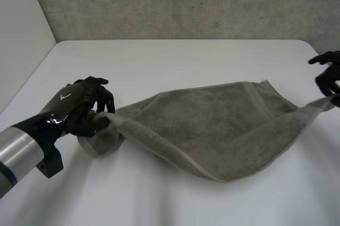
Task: Fold the towel.
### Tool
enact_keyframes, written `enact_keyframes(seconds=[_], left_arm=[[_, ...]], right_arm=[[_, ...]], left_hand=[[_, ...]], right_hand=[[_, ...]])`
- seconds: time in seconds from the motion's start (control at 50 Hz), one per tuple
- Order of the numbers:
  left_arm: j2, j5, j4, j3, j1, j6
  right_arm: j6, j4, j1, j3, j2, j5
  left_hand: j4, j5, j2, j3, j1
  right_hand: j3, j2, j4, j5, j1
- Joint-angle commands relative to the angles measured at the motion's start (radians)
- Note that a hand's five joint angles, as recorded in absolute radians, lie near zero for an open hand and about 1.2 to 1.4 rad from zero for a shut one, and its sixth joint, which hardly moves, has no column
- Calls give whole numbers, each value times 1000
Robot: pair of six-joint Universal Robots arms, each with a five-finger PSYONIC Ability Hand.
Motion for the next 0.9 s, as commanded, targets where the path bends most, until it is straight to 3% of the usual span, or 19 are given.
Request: enact_keyframes(seconds=[0.02, 0.14, 0.18, 0.22, 0.24, 0.28, 0.3, 0.38, 0.42, 0.52, 0.9], left_arm=[[-202, -5, 19, 91, 8, 0], [-308, -49, 62, 157, 15, -4], [-333, -80, 76, 174, 17, -7], [-354, -111, 85, 189, 18, -7], [-377, -138, 90, 204, 18, -5], [-403, -161, 91, 224, 18, -5], [-429, -177, 91, 243, 18, -5], [-489, -201, 91, 292, 17, -7], [-497, -201, 91, 299, 17, -7], [-508, -206, 93, 316, 5, -13], [-549, -309, 137, 358, -28, -10]], right_arm=[[162, 2, 168, -298, 232, 9], [361, -33, 305, -627, 433, 84], [418, -61, 332, -709, 482, 131], [580, -191, 387, -837, 560, 230], [581, -191, 388, -838, 561, 231], [803, -399, 411, -906, 606, 297], [805, -400, 411, -907, 607, 297], [1255, -865, 438, -850, 602, 344], [1304, -939, 441, -813, 585, 363], [1311, -1046, 452, -727, 557, 421], [1239, -1124, 467, -712, 668, 456]], left_hand=[[-50, 83, 103, -43, 90], [-50, 83, 103, -43, 90], [-50, 83, 103, -43, 90], [-50, 83, 103, -43, 90], [-50, 83, 103, -43, 90], [-50, 83, 103, -43, 90], [-50, 83, 103, -43, 90], [-50, 83, 103, -43, 90], [-50, 83, 103, -43, 90], [-50, 83, 103, -43, 90], [-50, 14, 33, -43, 21]], right_hand=[[-7, 63, -60, 107, 55], [-7, 63, -60, 107, 55], [-7, 63, -60, 107, 55], [-7, 63, -60, 107, 55], [-7, 63, -60, 107, 55], [-7, 63, -60, 107, 55], [-7, 63, -60, 107, 55], [-7, 63, -60, 107, 55], [-7, 63, -60, 107, 55], [-7, 63, -60, 107, 55], [-7, 63, -60, 107, 55]])
